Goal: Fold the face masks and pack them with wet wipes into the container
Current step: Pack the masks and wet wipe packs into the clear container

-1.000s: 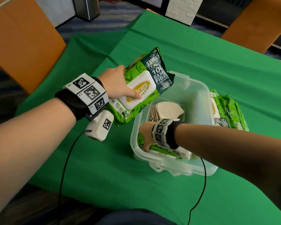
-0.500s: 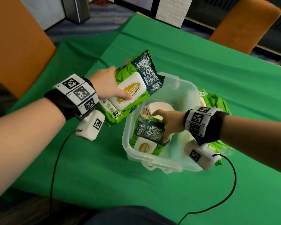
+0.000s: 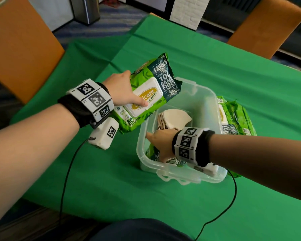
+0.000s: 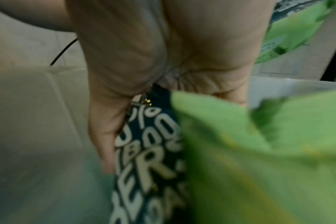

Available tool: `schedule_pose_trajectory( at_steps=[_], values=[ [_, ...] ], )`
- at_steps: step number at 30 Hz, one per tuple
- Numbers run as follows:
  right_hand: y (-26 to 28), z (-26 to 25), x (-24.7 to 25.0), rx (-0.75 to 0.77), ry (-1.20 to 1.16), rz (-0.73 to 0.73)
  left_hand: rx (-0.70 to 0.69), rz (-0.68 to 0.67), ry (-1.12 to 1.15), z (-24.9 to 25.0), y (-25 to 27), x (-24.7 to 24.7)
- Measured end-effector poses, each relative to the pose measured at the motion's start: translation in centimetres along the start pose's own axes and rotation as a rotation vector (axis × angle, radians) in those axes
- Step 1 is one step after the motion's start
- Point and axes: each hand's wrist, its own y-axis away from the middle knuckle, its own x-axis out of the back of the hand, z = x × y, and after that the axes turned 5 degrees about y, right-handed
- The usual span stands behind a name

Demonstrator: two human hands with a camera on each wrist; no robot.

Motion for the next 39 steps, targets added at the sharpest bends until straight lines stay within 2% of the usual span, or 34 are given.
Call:
schedule_pose_trajectory(
  at_steps=[3,9,12,17,19,22,26,30,33,36,39],
  values=[
    [-0.2,0.6,0.1,-0.032,-0.046,0.050,-0.004,0.004,-0.006,0.1,0.1,0.0],
    [1.8,5.4,0.9,-0.287,-0.403,0.193,-0.003,0.000,-0.002,-0.1,0.1,0.1],
    [1.8,5.7,-0.2,-0.347,-0.397,0.103,-0.007,0.001,0.001,0.0,0.2,0.0],
    [0.5,5.0,-0.3,-0.282,-0.016,-0.191,-0.007,-0.001,0.004,0.0,0.2,0.0],
    [-0.3,4.4,-0.2,-0.243,0.107,-0.256,-0.012,-0.001,0.000,0.1,0.1,0.0],
    [-2.3,3.2,-1.0,-0.188,0.162,-0.287,-0.013,-0.003,-0.006,0.1,0.1,0.0],
    [-3.3,3.3,-0.6,-0.167,0.118,-0.317,-0.018,-0.007,-0.013,0.1,0.1,0.0],
    [-2.2,4.6,-0.5,-0.233,0.053,-0.224,-0.027,-0.014,-0.013,0.0,0.0,0.1],
    [-1.6,5.5,-1.5,-0.266,-0.066,-0.214,-0.026,-0.018,-0.009,0.0,-0.1,0.2],
    [-2.1,6.0,-3.0,-0.201,-0.069,-0.246,-0.029,-0.019,-0.018,0.1,-0.1,0.2],
    [-2.8,6.2,-3.4,-0.142,-0.221,-0.194,-0.027,-0.028,-0.013,0.1,-0.1,0.1]
  ],
)
